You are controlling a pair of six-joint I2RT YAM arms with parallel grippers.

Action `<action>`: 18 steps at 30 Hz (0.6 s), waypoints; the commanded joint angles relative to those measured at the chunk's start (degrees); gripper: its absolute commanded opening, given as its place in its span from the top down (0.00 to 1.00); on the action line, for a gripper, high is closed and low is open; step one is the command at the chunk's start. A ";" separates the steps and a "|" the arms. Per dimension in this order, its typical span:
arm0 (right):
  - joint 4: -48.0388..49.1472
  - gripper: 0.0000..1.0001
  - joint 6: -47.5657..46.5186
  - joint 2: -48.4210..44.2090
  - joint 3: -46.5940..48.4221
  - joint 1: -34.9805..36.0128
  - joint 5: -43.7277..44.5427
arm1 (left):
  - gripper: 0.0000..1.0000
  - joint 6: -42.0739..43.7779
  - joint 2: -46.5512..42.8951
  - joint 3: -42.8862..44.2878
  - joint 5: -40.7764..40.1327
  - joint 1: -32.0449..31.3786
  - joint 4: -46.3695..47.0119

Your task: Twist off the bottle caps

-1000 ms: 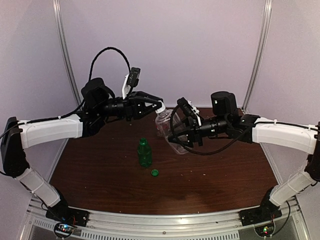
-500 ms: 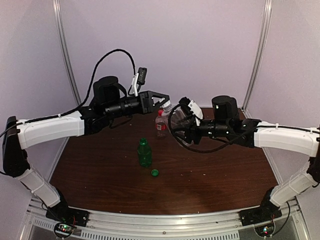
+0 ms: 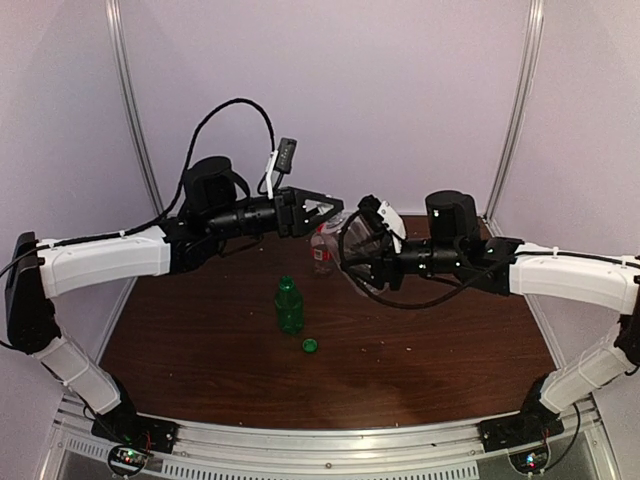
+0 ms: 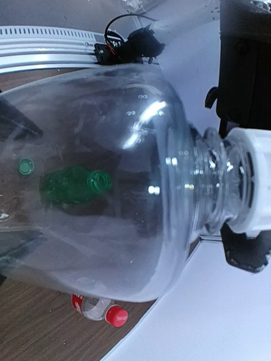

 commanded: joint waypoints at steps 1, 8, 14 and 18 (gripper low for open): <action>0.16 0.48 -0.57 -1.37 0.70 -0.39 -10.13 | 0.22 2.10 -2.23 -2.16 9.92 1.98 8.75; -1.41 0.48 -0.51 0.62 2.97 -0.60 -24.03 | 0.20 2.86 -2.53 -3.87 22.13 2.78 15.67; -1.85 0.47 0.48 2.84 4.76 -0.85 -32.25 | 0.26 3.07 -2.57 -4.84 28.32 2.78 19.99; -0.91 0.47 1.52 3.11 4.90 -1.14 -35.17 | 0.37 3.16 -2.44 -5.33 30.76 2.82 21.29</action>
